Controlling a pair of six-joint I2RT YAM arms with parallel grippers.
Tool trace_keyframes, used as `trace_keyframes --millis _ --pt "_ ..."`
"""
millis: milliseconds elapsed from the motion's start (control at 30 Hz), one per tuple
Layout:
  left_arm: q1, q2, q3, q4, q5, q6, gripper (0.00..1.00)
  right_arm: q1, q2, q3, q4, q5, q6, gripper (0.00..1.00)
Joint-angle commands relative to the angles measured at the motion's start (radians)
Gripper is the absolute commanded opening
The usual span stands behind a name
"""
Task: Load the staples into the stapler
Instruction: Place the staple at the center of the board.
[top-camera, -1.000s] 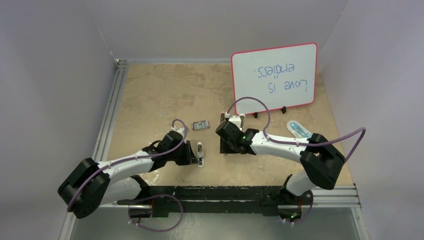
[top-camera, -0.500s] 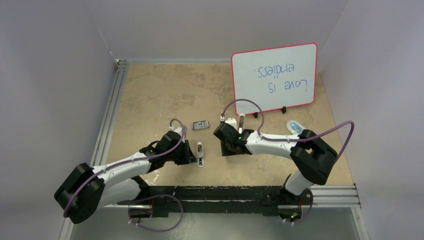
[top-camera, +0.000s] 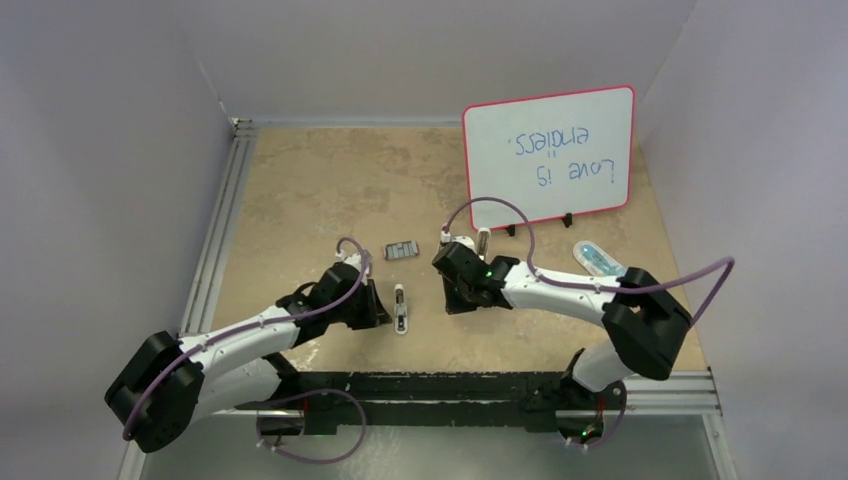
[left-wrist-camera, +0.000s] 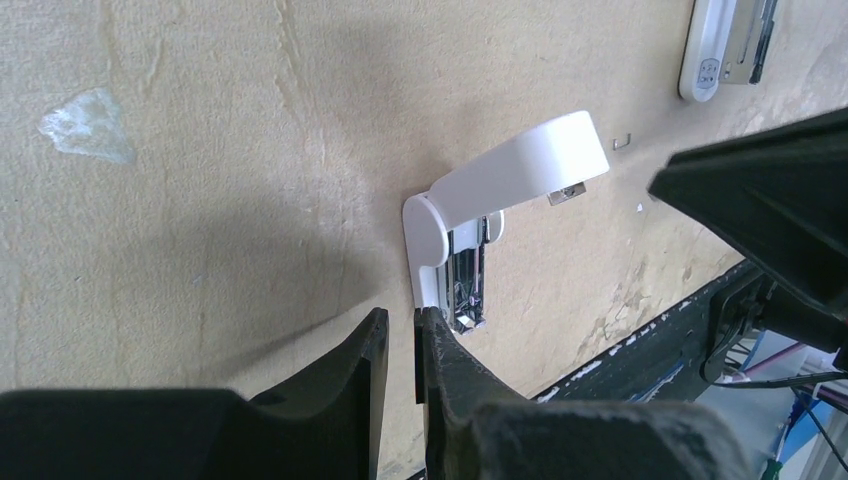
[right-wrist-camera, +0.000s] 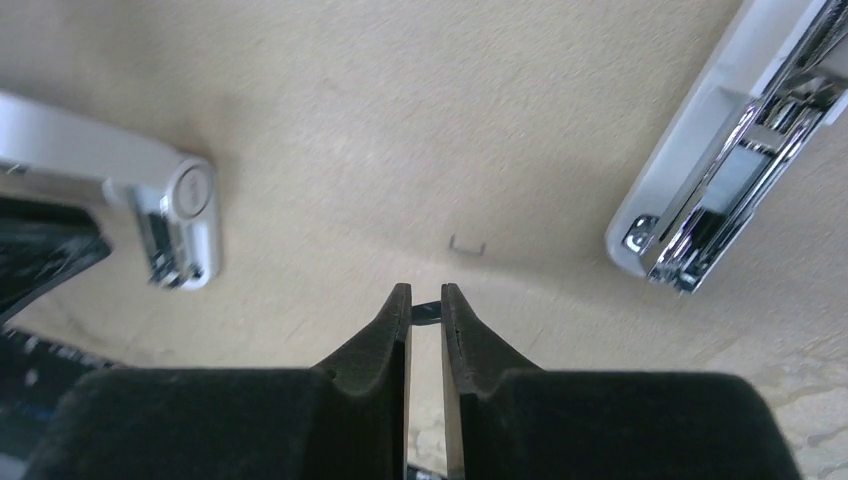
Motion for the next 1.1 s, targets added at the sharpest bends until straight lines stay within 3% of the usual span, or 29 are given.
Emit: trace_keyframes --millis 0,333,533,667,900,1067 --pt "0.001 -0.02 0.036 0.004 -0.023 0.033 0.15 0.004 -0.064 0.041 -0.076 -0.136 -0.036 0.15" --pt "0.001 -0.025 0.034 0.021 -0.021 0.053 0.15 0.076 -0.002 0.038 -0.189 -0.23 -0.086 0.21" --pt "0.001 -0.033 0.019 0.048 -0.023 0.055 0.15 0.1 0.026 0.106 -0.274 -0.105 -0.07 0.46" --pt "0.001 -0.035 0.022 0.046 -0.021 0.063 0.15 0.1 0.019 0.117 -0.263 -0.09 -0.063 0.47" --pt "0.001 -0.043 0.022 0.037 -0.026 0.073 0.15 0.104 0.039 0.083 -0.251 -0.121 -0.065 0.36" --pt "0.001 -0.041 0.019 0.037 -0.024 0.07 0.15 0.105 0.045 0.063 -0.247 -0.131 -0.061 0.36"
